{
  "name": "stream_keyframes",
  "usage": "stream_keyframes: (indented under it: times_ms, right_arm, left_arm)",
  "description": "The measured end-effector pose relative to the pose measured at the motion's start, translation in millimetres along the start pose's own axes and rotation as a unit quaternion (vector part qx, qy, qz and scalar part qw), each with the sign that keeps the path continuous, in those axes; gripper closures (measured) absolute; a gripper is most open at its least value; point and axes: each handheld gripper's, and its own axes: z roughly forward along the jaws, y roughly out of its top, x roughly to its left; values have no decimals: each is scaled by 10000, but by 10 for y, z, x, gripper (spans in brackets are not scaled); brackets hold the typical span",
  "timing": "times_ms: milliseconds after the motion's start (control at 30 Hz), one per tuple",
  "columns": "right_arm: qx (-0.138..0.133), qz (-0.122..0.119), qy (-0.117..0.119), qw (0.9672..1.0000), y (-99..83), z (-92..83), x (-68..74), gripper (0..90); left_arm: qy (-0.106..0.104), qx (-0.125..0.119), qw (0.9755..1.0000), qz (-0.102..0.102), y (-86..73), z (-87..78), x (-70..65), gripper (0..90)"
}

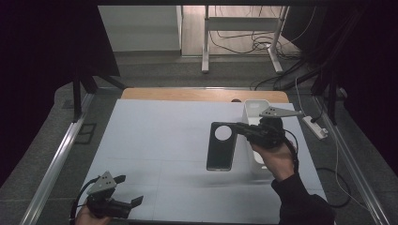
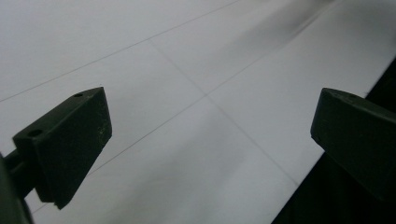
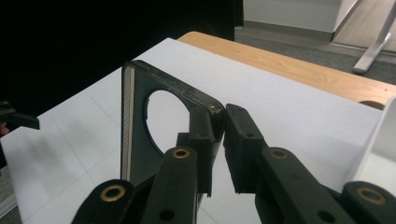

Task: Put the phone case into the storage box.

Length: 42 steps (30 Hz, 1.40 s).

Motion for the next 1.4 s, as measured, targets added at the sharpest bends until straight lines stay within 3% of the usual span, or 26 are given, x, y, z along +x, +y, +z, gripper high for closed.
stream_keyframes:
  times_ms: [100, 233, 633, 1400]
  right_arm:
    - [-38, 18, -51, 10000, 38, -6, -61, 812]
    - [-65, 35, -127, 9999, 89, -17, -134, 812]
    - [-176, -3, -367, 9992, 243, -65, -322, 813]
    - [-351, -167, -830, 9958, 518, -168, -757, 813]
  left_arm:
    - [225, 8, 9997, -9, -21, -22, 6, 0]
    - [254, -52, 9996, -84, -34, -42, 19, 0]
    - [238, -102, 9994, -237, -47, -52, 48, 0]
    - [244, -33, 9994, -240, -40, -36, 46, 0]
